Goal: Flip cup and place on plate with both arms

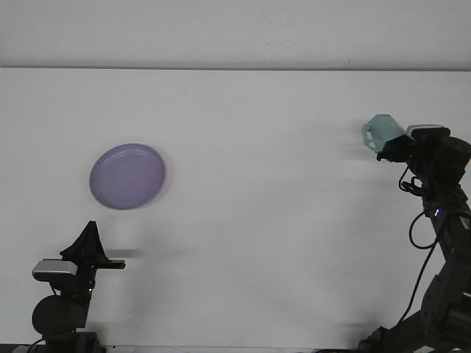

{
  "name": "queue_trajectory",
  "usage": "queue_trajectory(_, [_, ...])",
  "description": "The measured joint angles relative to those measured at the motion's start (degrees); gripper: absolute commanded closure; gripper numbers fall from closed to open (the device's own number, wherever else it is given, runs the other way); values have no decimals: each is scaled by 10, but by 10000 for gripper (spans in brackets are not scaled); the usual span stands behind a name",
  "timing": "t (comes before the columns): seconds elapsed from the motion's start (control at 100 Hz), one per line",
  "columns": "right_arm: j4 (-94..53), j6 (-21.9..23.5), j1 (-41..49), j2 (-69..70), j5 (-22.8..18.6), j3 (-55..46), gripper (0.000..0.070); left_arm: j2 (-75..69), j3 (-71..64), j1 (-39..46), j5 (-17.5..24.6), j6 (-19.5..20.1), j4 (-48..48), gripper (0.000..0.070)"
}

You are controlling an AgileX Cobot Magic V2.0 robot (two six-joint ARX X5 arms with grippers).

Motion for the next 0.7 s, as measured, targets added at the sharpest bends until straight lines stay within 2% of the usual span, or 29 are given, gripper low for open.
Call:
queue_trajectory(0.25, [-180, 70, 79, -171, -1, 0, 694, 0, 0, 0, 0, -2, 0, 688])
queue_trajectory(0.45, [-371, 81, 178, -252, 2, 25, 694, 0, 0, 0, 0, -4, 0, 688])
queue_trajectory(0.53, [-455, 75, 226, -255, 26, 52, 694, 0, 0, 0, 0, -3, 0, 688])
queue_trajectory(0.7, [-615, 37, 343, -231, 113, 113, 695, 0, 0, 0, 0, -4, 0, 688])
